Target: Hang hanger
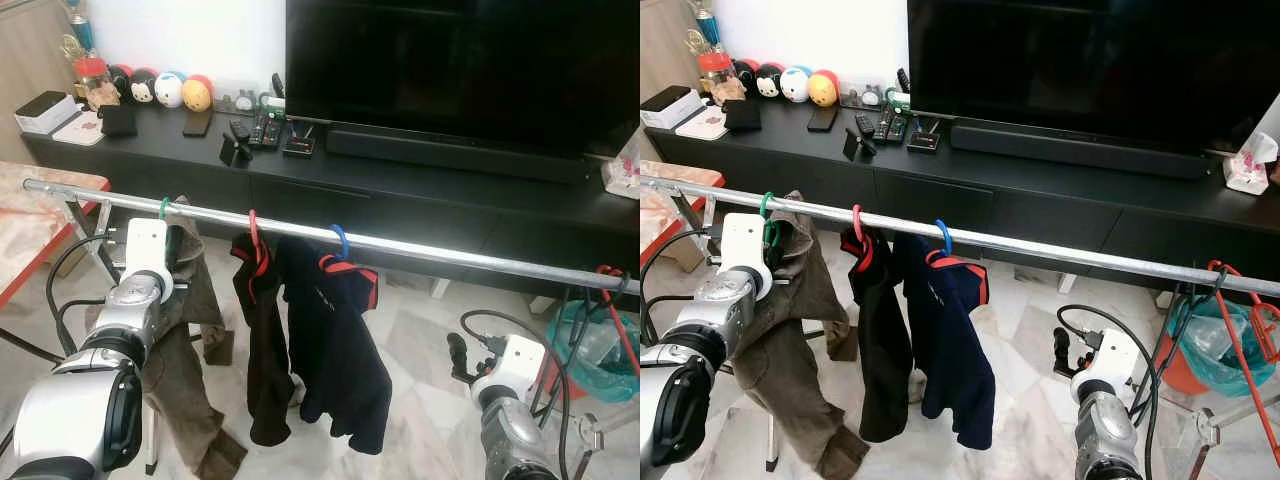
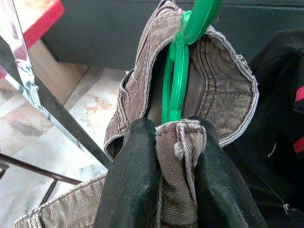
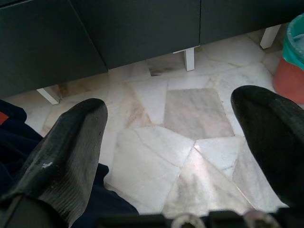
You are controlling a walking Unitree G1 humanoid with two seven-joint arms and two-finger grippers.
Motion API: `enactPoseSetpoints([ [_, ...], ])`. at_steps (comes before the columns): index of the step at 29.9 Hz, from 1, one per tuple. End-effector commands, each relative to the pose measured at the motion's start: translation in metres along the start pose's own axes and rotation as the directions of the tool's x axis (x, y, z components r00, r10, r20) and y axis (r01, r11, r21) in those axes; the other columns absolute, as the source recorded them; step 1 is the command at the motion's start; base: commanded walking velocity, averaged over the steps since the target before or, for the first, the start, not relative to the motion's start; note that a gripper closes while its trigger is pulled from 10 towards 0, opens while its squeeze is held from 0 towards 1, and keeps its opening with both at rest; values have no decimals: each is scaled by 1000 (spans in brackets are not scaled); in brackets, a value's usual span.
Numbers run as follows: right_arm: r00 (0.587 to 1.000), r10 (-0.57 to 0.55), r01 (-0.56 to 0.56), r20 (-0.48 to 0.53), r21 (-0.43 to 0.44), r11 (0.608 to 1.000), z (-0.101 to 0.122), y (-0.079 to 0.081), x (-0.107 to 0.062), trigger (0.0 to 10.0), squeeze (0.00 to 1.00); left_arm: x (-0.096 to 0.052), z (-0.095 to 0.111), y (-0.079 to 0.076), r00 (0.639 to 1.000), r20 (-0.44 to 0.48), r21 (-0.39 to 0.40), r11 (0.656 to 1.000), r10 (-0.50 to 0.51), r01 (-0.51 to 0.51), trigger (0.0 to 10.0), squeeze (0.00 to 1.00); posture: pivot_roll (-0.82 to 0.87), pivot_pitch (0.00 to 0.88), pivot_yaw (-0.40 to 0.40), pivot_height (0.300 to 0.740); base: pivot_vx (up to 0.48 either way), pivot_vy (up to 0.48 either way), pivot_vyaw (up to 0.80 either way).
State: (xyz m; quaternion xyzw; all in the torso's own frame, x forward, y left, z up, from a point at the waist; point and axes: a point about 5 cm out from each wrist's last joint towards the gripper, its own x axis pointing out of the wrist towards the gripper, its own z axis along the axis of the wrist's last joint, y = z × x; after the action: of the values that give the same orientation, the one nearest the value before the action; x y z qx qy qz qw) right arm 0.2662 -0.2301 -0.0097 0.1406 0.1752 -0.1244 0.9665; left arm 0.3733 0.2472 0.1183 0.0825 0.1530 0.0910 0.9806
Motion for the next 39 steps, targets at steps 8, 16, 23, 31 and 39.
enactPoseSetpoints([
  [8, 1000, 0, 0, -8, 1, 1000, 1, -1, 1, 10000, 0, -8, -43, -4, 984, -167, 25, 997, -62, 67, 10000, 0, 85, 0, -65, 740, 0, 0, 0],
  [16, 1000, -2, 2, -9, 5, 1000, 0, -1, 0, 10000, 0, -11, -53, -2, 983, -172, 14, 998, -56, 59, 10000, 0, 85, 0, -60, 740, 0, 0, 0],
  [23, 1000, -2, 3, -7, 5, 1000, -1, -2, 0, 10000, 0, -14, -49, 13, 999, -42, -63, 998, -3, 0, 10000, 0, 85, 0, -56, 740, 0, 0, 0],
  [31, 1000, -4, 4, -8, 4, 1000, -2, -3, -1, 10000, 0, -33, -73, 22, 996, 87, -104, 994, -9, 18, 10000, 0, 85, 0, -53, 740, 0, 0, 0],
  [39, 1000, 4, -4, -6, -4, 1000, -2, -1, -1, 10000, 0, -53, -80, 20, 961, 247, -111, 982, -122, 153, 10000, 0, 87, 0, -60, 740, 0, 0, 0],
])
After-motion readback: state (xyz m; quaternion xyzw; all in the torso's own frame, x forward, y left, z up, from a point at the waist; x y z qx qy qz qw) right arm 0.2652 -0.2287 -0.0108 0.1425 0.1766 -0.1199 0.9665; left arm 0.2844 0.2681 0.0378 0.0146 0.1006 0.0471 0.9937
